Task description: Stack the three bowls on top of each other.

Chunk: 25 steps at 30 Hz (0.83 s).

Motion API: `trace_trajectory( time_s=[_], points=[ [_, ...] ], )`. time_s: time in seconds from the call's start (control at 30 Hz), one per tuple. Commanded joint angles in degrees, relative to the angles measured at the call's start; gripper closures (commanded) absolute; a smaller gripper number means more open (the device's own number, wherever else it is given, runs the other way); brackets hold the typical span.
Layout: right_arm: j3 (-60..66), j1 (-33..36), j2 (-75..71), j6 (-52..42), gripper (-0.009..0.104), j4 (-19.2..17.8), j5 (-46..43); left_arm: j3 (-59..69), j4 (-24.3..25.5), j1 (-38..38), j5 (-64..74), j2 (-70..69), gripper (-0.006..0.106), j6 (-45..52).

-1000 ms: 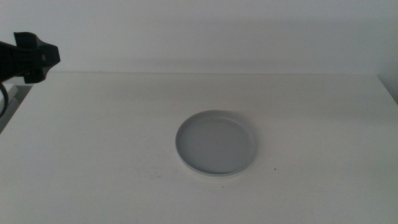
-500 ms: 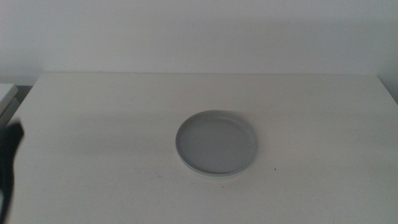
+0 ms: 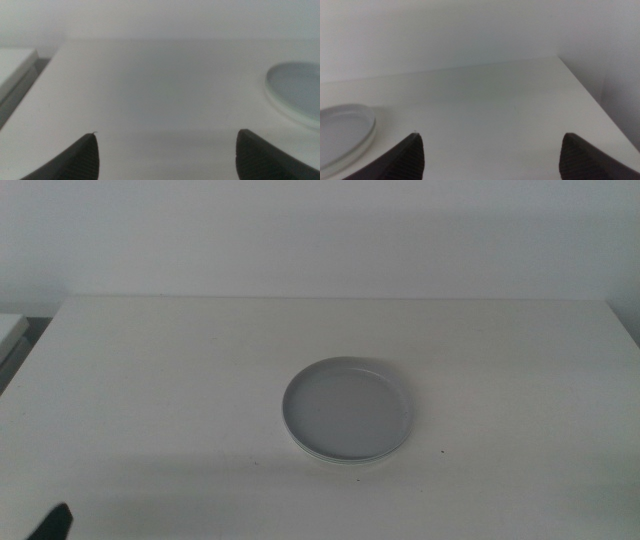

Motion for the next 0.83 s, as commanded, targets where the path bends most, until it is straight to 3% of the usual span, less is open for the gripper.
trace_trajectory(
  time_s=[0.0, 0.8],
  points=[
    [1.4, -0.3, -0.3, -0.2, 0.002, -1.2, -0.9, 1.7, -0.6, 0.0, -2.7, -0.3, 0.007, 0.1],
    [1.7, -0.3, -0.3, -0.1, 0.002, -2.6, 0.3, 1.7, 1.3, 0.0, -5.7, -0.3, 0.007, 0.0]
  ],
)
